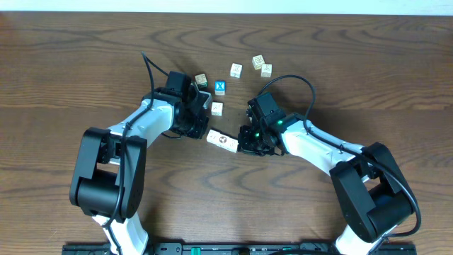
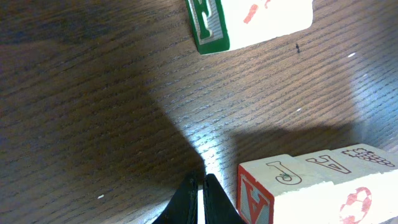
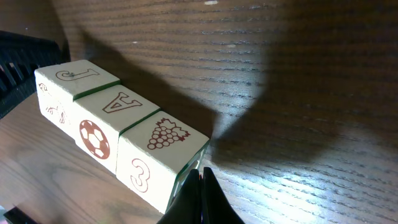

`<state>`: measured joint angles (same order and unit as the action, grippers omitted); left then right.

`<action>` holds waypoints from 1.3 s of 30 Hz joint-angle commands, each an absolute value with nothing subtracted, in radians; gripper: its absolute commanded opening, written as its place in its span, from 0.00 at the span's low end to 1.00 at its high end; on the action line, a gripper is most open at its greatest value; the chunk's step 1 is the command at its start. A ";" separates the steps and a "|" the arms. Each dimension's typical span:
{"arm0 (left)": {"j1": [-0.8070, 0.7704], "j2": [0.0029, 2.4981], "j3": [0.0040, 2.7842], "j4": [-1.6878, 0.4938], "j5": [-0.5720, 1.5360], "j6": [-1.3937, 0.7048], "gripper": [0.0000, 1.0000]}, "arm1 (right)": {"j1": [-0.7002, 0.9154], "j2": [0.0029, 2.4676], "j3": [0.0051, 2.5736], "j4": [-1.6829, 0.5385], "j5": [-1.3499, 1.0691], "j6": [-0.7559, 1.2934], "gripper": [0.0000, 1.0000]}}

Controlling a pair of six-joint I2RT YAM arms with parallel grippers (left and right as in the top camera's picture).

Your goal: Lift 3 blocks

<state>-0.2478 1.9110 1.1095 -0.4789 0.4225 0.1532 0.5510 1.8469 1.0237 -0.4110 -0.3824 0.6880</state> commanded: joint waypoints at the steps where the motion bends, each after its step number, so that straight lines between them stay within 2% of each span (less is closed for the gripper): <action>1: -0.244 1.946 1.092 -0.508 0.412 0.144 0.07 | 0.558 1.860 1.026 -0.417 -0.380 0.672 0.01; 39: -0.164 1.946 1.136 -0.569 0.622 0.232 0.07 | 0.558 1.860 1.026 -0.428 -0.363 0.671 0.01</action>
